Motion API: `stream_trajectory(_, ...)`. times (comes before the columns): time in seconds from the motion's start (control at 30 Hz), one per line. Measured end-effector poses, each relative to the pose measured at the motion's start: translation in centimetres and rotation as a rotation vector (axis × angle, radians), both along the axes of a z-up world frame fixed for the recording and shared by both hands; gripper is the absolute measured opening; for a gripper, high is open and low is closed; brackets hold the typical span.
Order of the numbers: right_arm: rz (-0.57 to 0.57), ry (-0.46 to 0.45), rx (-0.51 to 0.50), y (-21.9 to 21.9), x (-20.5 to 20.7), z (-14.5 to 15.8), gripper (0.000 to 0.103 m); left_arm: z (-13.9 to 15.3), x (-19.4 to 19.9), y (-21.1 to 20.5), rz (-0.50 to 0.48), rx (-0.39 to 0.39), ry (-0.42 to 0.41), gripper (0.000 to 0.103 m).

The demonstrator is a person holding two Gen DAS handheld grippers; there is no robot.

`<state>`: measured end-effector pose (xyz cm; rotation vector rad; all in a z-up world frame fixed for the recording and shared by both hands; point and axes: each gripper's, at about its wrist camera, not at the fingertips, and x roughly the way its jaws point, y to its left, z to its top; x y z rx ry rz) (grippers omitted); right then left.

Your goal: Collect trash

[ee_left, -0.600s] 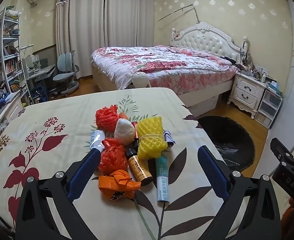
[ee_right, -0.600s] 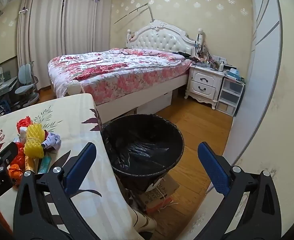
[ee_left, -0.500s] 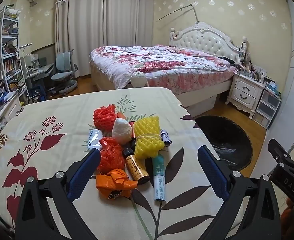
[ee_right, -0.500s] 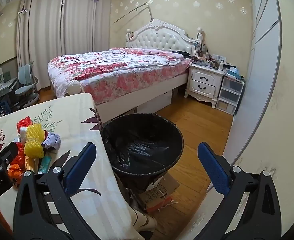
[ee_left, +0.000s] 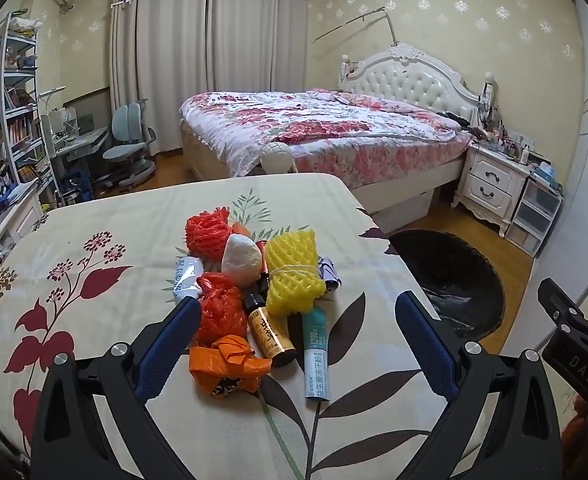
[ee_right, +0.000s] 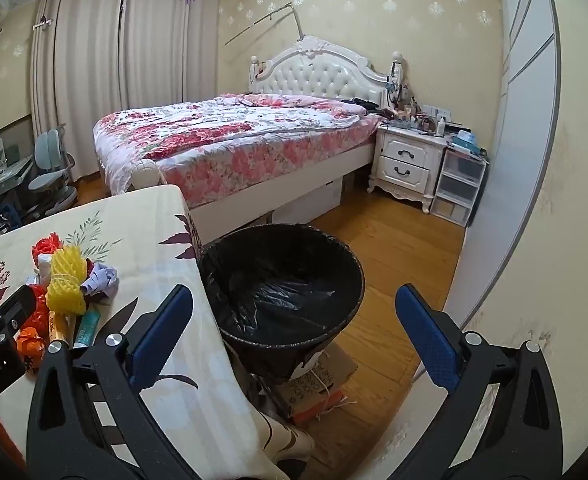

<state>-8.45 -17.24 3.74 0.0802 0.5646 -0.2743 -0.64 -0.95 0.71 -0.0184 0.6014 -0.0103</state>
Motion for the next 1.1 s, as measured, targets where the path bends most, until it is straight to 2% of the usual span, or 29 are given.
stream_trajectory(1.1, -0.002, 0.015, 0.003, -0.13, 0.19, -0.48, 0.099, -0.67, 0.07, 0.01, -0.013, -0.001, 0.012, 0.097)
